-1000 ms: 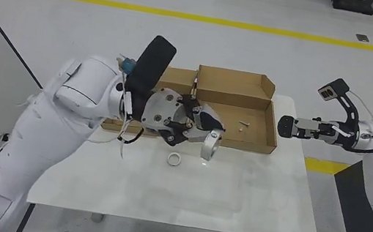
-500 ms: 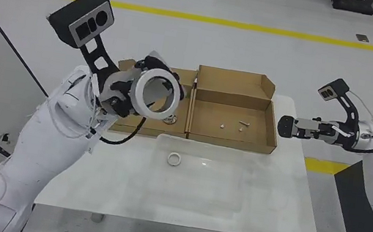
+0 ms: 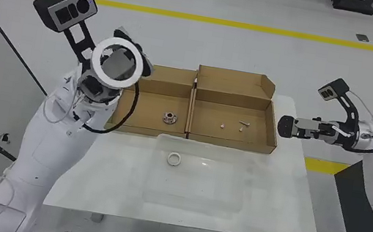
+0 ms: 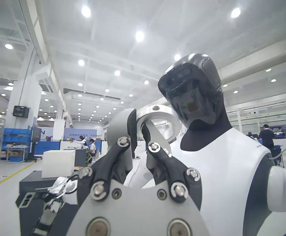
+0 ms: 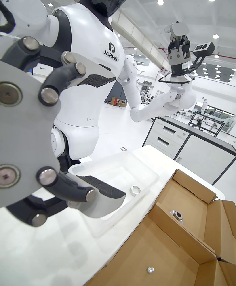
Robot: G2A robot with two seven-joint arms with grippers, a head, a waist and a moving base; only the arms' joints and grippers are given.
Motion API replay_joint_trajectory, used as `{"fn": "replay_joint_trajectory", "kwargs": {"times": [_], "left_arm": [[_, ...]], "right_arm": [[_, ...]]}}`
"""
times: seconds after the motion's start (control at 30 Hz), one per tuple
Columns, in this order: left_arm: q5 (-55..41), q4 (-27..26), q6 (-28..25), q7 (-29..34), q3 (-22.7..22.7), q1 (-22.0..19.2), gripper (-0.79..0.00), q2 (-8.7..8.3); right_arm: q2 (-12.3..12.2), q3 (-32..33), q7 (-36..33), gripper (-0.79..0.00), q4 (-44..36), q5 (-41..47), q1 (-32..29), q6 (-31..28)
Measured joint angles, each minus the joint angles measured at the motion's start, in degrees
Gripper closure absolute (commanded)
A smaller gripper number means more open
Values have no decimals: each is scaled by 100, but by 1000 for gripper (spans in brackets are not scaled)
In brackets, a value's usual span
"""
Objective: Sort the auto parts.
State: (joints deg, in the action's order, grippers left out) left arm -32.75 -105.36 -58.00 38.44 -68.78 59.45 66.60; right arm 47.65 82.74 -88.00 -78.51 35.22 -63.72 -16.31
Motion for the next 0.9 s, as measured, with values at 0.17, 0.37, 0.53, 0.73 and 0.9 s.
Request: {"fn": "replay_joint_trajectory", "kwargs": {"times": [0.17, 0.37, 0.53, 0.73, 0.9], "left_arm": [[716, 72, 0, 320, -303, 104, 0, 90], [1218, -89, 0, 253, -530, 225, 0, 169], [847, -230, 0, 45, -622, 336, 0, 231], [-375, -326, 0, 67, -664, 407, 0, 349], [-1531, -262, 0, 419, -782, 487, 0, 501]], "right_arm": [[0, 0, 0, -785, 0, 0, 0, 0], [0, 0, 0, -785, 0, 0, 0, 0], [0, 0, 0, -785, 0, 0, 0, 0], [0, 0, 0, -785, 0, 0, 0, 0], [0, 0, 0, -785, 0, 0, 0, 0]]}}
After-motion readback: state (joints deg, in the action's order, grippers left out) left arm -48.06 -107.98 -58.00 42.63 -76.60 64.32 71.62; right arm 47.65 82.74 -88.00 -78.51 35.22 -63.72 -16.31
